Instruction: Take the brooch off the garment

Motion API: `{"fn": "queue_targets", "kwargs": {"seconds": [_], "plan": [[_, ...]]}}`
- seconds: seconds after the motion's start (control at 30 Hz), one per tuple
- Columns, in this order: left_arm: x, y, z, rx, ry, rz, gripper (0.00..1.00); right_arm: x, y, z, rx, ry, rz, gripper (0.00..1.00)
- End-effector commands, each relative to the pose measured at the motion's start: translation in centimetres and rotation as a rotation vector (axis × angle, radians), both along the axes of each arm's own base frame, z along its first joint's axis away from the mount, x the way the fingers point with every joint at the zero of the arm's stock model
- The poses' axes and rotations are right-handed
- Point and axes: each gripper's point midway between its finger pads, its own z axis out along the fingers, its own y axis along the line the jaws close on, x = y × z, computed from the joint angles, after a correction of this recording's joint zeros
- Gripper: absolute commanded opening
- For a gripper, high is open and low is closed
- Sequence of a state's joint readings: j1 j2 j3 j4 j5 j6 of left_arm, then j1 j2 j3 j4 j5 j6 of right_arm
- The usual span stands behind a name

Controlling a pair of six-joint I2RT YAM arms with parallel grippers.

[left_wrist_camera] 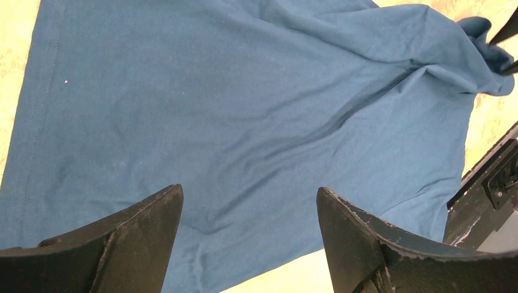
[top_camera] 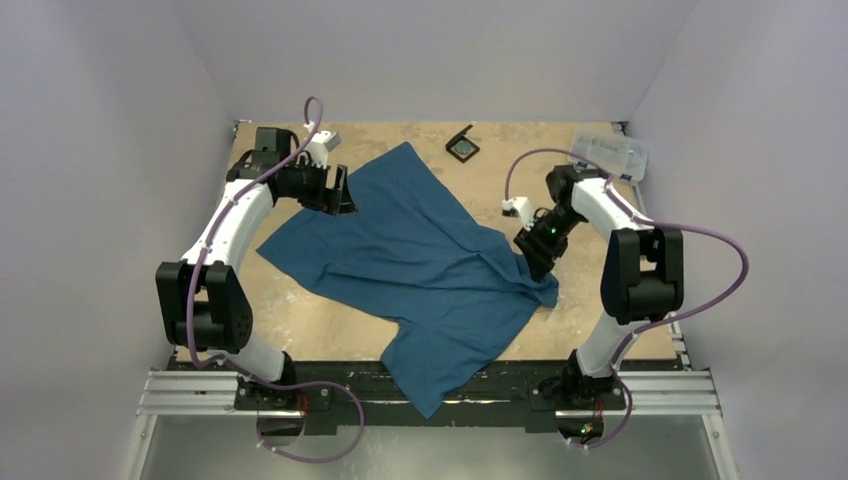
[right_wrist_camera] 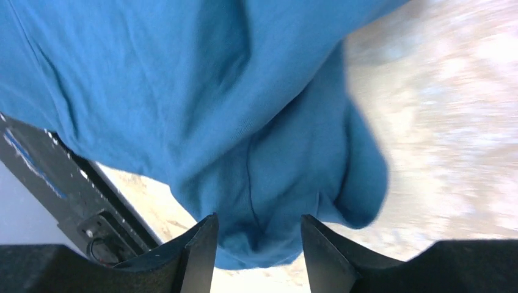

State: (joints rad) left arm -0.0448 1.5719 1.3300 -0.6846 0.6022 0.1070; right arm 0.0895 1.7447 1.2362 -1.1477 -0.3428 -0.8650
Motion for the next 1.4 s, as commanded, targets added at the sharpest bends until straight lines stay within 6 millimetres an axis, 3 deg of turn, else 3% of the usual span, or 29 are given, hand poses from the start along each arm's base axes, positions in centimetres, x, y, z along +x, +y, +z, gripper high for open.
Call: {"fn": "queue_targets", "kwargs": {"seconds": [0.0, 0.13, 0.23, 0.47, 0.57, 0.67, 0.73, 0.87, 1.03, 1.13, 1.27, 1.37], "plan": [[0.7, 0.0, 1.8, -0.014, -0.054, -0.025, 0.79, 5.7, 0.8, 3.8, 0.164, -0.104, -0.135, 0.56], [0.7, -0.1, 2.0, -0.020, -0.056, -0.024, 0.79, 9.0, 0.0, 3.8, 0.197, -0.069, -0.313, 0.56], [0.8, -0.2, 2.1, -0.025, -0.055, -0.018, 0.79, 10.0, 1.1, 3.2, 0.228, -0.045, -0.373, 0.58], [0.7, -0.2, 2.1, -0.030, -0.049, -0.009, 0.79, 9.0, 6.3, 1.4, 0.317, 0.095, -0.368, 0.62], [0.6, -0.2, 2.1, -0.029, -0.048, -0.005, 0.79, 8.7, 7.4, 1.1, 0.340, 0.115, -0.360, 0.45], [0.4, -0.1, 2.0, -0.030, -0.047, -0.003, 0.79, 7.9, 8.9, 1.7, 0.369, 0.111, -0.289, 0.08], [0.4, -0.1, 2.0, -0.030, -0.047, -0.001, 0.79, 7.2, 10.3, 2.9, 0.384, 0.070, -0.224, 0.00], [0.5, -0.2, 2.0, -0.033, -0.050, 0.001, 0.79, 4.6, 12.5, 3.1, 0.350, 0.028, -0.090, 0.00], [0.6, -0.2, 2.0, -0.034, -0.048, 0.003, 0.79, 0.8, 13.4, 0.8, 0.276, 0.080, 0.029, 0.00], [0.6, -0.2, 1.9, -0.037, -0.044, 0.004, 0.78, -0.3, 13.3, -0.6, 0.217, 0.092, 0.082, 0.00], [0.8, -0.2, 1.8, -0.038, -0.041, 0.004, 0.78, -0.3, 13.0, -1.0, 0.190, 0.104, 0.096, 0.23], [0.8, -0.2, 1.9, -0.040, -0.040, 0.004, 0.78, -0.2, 13.0, 0.4, 0.208, 0.075, 0.125, 0.40]]}}
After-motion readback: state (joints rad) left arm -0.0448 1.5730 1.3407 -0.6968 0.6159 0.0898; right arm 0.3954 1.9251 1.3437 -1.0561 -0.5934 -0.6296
